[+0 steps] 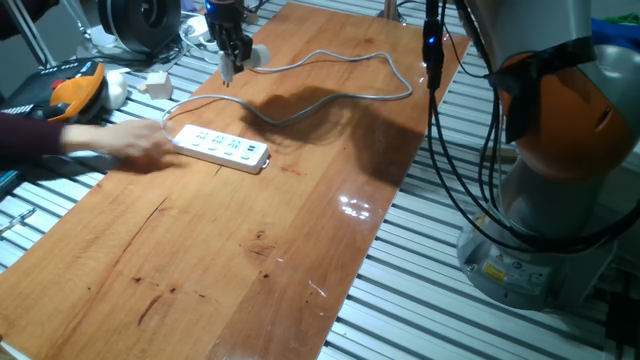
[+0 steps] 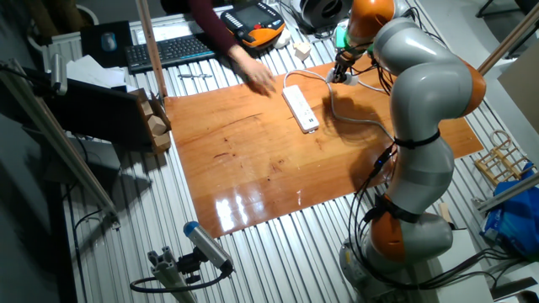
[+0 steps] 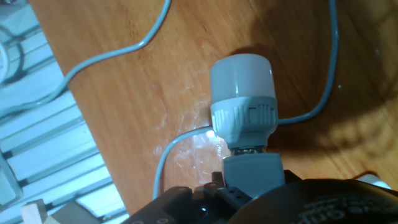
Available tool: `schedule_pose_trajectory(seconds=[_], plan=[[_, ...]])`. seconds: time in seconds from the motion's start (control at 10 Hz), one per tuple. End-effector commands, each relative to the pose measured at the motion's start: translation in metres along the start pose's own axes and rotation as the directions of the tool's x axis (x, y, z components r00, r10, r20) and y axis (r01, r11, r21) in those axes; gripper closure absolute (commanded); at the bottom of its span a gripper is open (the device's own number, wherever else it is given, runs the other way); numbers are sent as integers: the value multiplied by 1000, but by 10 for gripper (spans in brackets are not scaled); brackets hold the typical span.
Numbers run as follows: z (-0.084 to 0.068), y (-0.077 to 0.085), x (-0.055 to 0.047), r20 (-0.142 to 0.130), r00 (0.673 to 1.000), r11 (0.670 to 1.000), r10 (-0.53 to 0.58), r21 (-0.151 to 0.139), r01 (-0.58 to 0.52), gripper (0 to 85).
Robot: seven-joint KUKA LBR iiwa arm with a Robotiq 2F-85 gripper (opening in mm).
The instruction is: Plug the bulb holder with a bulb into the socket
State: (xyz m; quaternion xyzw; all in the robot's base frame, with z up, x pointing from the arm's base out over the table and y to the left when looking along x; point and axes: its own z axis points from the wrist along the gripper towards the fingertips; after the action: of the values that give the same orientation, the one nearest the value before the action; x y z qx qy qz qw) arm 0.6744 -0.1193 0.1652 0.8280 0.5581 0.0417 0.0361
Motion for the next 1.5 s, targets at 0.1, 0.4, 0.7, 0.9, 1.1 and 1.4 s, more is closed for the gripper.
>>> schedule_pose_trajectory(seconds=[0.1,0.4,0.7,0.9,1.1,1.4], plan=[[1,-11,6,27,1000,1000,-13,-15,14,850],[3,-17,10,45,999,999,-20,-24,21,850],[2,-17,8,10,1000,1000,-9,-16,9,850],[2,-17,9,29,1000,999,-2,-38,3,850],[1,-20,10,70,997,1000,-12,-21,14,850],[5,-22,14,37,998,998,-54,41,52,850]])
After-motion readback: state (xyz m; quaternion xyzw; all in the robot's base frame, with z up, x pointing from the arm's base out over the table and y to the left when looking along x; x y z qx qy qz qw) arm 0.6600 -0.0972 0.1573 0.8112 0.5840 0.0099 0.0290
